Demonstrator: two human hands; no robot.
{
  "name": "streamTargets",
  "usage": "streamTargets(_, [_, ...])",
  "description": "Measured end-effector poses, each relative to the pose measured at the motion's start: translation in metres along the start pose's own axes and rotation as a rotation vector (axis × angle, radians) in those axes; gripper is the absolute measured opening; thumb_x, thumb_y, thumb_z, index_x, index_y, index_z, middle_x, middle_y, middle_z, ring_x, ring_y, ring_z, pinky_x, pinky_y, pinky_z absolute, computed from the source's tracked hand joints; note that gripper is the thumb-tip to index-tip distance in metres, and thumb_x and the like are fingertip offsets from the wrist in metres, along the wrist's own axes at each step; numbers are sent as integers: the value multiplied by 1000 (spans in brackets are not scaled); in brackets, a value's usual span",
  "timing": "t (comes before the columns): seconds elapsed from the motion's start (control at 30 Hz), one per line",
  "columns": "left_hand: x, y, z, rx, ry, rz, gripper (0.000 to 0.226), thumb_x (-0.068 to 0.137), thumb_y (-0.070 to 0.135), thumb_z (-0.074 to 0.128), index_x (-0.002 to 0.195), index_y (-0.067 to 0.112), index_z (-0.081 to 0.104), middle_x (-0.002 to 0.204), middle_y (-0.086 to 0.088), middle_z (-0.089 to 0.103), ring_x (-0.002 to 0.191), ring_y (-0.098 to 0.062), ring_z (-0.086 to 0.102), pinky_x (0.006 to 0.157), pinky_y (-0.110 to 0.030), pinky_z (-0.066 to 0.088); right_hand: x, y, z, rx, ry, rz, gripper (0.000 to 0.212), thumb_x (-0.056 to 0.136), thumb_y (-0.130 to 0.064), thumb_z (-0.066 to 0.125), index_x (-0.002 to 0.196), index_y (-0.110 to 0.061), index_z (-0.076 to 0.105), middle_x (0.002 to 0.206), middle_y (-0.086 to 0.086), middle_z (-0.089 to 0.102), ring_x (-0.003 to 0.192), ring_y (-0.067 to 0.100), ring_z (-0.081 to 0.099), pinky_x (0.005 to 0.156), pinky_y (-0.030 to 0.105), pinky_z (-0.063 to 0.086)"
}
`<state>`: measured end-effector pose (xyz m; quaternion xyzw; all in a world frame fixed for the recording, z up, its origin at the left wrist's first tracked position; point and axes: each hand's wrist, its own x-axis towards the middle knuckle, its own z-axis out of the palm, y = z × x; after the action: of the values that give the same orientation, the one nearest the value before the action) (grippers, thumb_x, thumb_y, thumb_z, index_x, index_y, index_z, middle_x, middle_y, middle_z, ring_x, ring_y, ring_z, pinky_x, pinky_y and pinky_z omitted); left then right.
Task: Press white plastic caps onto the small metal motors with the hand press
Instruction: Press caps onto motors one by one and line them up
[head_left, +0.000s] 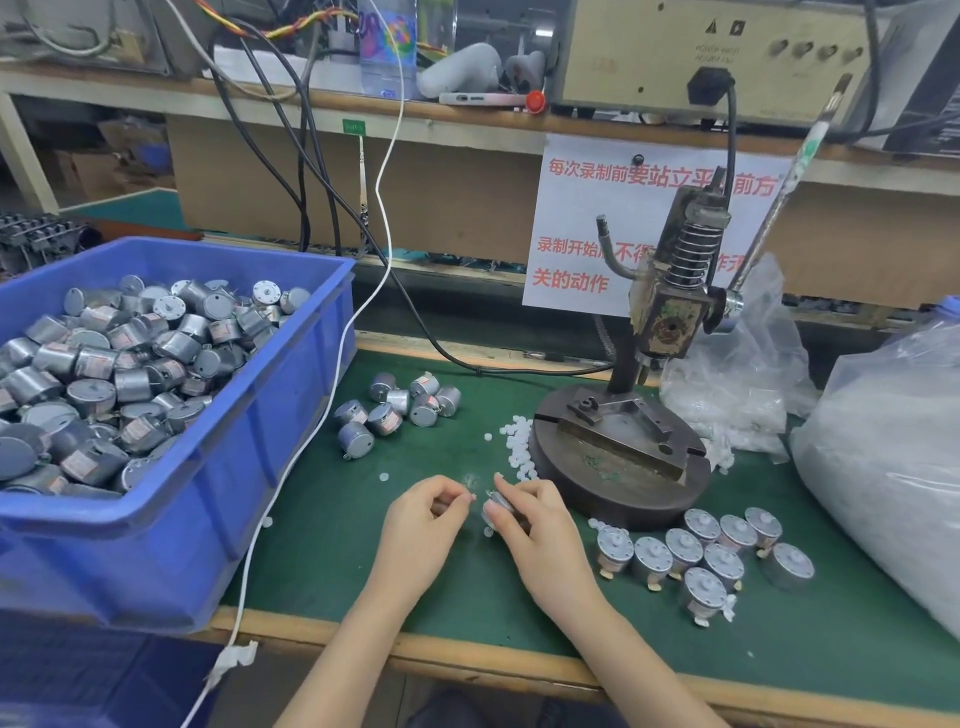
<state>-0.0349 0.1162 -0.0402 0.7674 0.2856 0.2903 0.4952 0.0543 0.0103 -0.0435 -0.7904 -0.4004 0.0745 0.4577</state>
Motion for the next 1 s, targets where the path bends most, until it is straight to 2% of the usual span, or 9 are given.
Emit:
streamTargets(0.07, [0,0,0,-7,3,-1,24,86,7,60,69,23,62,68,9,62,61,3,53,60,-8,40,-1,-1,0,-6,0,-11,39,93,-23,55,130,-13,53,105,-4,46,91,1,47,80,1,30])
streamTargets(0.2, [-1,2,0,-5,3,-4,25,86,7,60,68,23,62,66,9,61,59,3,52,59,-7,39,-1,-2,0,-12,-4,-9,39,92,-24,57,130,-13,53,107,-3,46,96,8,51,86,10,35])
streamTargets(0.4, [-1,1,0,5,4,4,22,86,7,59,69,20,63,68,8,62,59,5,52,59,-7,39,-2,-5,0,-45,-10,-30,42,93,-25,56,133,-15,50,105,-5,42,94,10,52,88,12,36])
streamTargets(0.57, [-2,0,0,1,3,4,22,86,7,59,69,20,63,66,8,61,59,6,51,59,-7,39,-2,-3,-1,-2,36,-19,39,92,-24,57,130,-16,54,104,-5,44,93,6,50,84,5,33])
streamTargets(0.7, [0,0,1,3,0,2,21,86,8,60,70,20,63,69,7,63,60,3,52,60,-7,39,-2,-4,0,-51,18,-72,40,93,-24,56,132,-17,51,105,-5,41,89,7,49,84,7,34])
streamTargets(0.83, [-1,-1,1,16,0,1,20,86,8,60,70,19,64,71,5,63,63,-2,52,60,-8,39,-3,-5,0,-124,26,-149,41,95,-23,53,135,-19,48,108,-5,36,87,1,44,81,0,27])
streamTargets(0.93, [-1,-1,1,16,-2,-1,22,86,8,60,69,20,63,71,5,64,64,-4,53,60,-8,39,-4,-5,2,-197,13,-196,41,96,-24,50,136,-19,46,116,-1,39,90,4,45,83,4,27])
streamTargets(1.0, [-2,-1,0,17,-2,-1,23,86,7,60,68,21,63,70,6,63,63,-3,52,60,-8,39,-3,-5,2,-250,-6,-194,41,97,-26,48,137,-19,45,128,4,41,101,10,51,88,10,31])
